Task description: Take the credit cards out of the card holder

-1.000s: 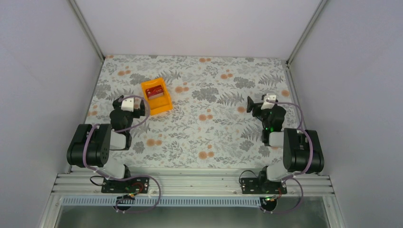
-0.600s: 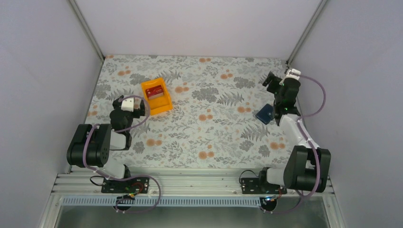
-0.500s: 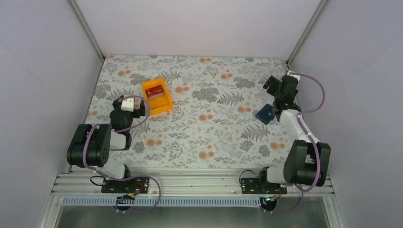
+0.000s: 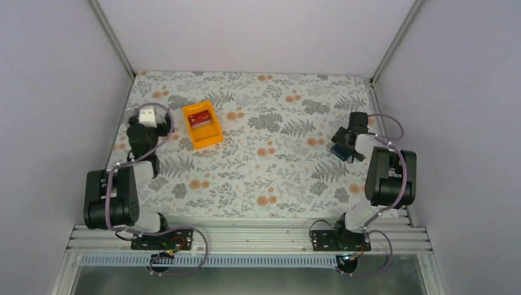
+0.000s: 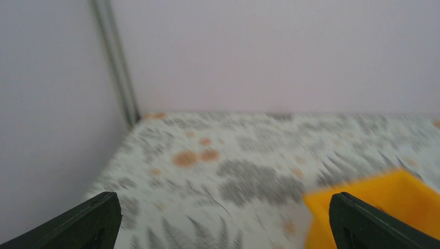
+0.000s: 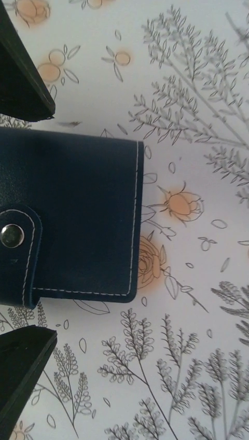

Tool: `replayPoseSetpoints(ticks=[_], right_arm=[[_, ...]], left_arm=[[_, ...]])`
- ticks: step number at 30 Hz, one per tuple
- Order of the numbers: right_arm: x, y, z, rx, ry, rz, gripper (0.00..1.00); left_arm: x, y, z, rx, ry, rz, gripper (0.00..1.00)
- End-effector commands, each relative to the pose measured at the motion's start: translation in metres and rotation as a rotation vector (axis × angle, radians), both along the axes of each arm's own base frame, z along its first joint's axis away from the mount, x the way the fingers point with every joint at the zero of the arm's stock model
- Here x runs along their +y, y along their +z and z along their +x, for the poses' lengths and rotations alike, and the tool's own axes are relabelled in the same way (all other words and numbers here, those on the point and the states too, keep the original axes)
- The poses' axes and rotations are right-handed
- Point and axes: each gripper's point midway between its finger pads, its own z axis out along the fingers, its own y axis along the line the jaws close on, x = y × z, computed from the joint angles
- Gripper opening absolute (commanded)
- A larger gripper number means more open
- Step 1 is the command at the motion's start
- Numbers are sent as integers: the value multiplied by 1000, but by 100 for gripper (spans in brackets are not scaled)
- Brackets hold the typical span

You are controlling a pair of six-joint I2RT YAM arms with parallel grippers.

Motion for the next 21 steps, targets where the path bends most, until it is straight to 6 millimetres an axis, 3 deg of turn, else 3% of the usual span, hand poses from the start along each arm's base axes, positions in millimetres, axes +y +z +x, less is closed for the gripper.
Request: replayPoseSetpoints(ticks=[1, 5, 12, 21], right_arm=[[0, -11, 2, 34, -27, 25, 100], [-1, -17, 2, 66, -7, 10, 100], [3, -34, 2, 141, 48, -16, 100], [16, -35, 8, 123, 109, 35, 96]], left_arm=[[28, 31, 0, -8, 49, -91, 100], [28, 71, 8, -12, 35, -62, 100], [35, 114, 6, 27, 63, 9, 100], [34, 143, 0, 65, 57, 47, 100]])
